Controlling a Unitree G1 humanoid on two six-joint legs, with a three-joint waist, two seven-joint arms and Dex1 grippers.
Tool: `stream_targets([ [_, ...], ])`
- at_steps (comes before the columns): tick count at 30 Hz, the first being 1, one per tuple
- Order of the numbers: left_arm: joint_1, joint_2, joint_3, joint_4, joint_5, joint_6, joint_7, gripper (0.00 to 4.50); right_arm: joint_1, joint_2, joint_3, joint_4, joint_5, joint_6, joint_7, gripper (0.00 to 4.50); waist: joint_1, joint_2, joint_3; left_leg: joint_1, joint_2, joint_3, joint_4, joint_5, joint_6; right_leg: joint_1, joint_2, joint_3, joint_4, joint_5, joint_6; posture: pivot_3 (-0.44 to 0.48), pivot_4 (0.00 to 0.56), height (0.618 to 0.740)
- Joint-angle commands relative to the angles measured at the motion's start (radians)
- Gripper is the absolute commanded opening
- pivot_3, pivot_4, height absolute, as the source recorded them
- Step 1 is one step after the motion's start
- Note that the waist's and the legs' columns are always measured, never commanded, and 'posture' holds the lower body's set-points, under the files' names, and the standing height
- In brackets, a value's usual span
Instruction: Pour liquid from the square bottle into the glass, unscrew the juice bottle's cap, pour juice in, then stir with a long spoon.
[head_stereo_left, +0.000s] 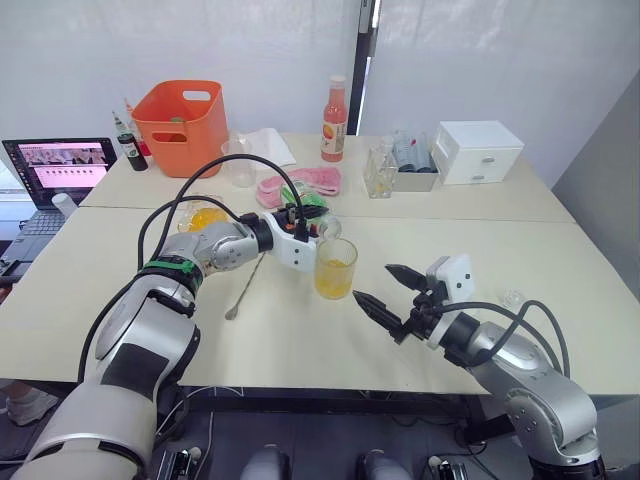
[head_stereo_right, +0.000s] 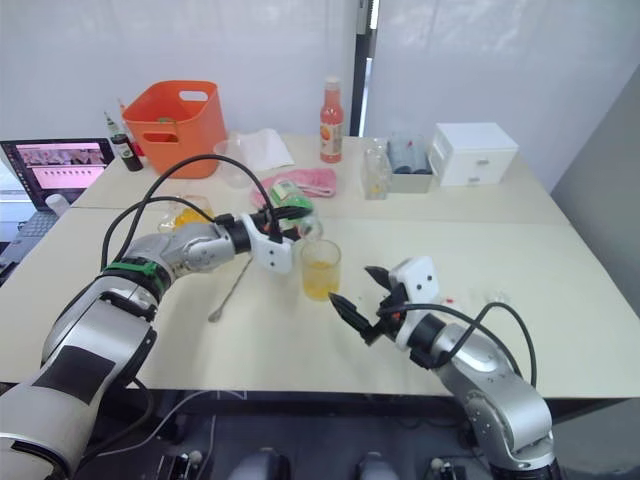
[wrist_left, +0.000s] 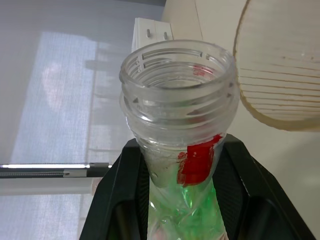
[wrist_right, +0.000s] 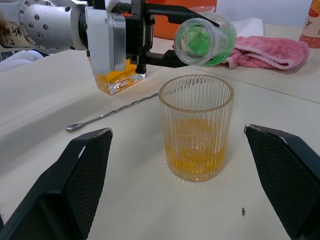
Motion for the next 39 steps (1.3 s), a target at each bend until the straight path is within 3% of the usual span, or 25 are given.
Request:
stream_targets([
  [1, -0.055, 0.014, -0.007, -0.009, 0.015, -0.001, 0.078, 1.4, -0.01, 0.006, -0.011, -0.05, 0.016, -0.009, -0.004, 4.47, 0.0, 0.0, 0.0, 0.0, 0.0, 0.0, 0.0, 0.0, 0.0, 0.0, 0.0, 0.0, 0.0, 0.0, 0.0, 0.0, 0.15, 0.715],
  [17, -0.087, 0.026, -0.111, -0.008, 0.145, 0.035, 0.291, 1.4, -0.014, 0.02, -0.015, -0.061, 0.037, 0.008, -0.024, 4.47, 0.0, 0.0, 0.0, 0.0, 0.0, 0.0, 0.0, 0.0, 0.0, 0.0, 0.0, 0.0, 0.0, 0.0, 0.0, 0.0, 0.15, 0.715],
  [39, -0.115, 0.019, -0.167, 0.005, 0.184, 0.05, 0.37, 1.4, -0.021, 0.022, -0.01, -0.058, 0.06, 0.016, -0.05, 4.47, 0.0, 0.0, 0.0, 0.0, 0.0, 0.0, 0.0, 0.0, 0.0, 0.0, 0.0, 0.0, 0.001, 0.0, 0.0, 0.0, 0.15, 0.715],
])
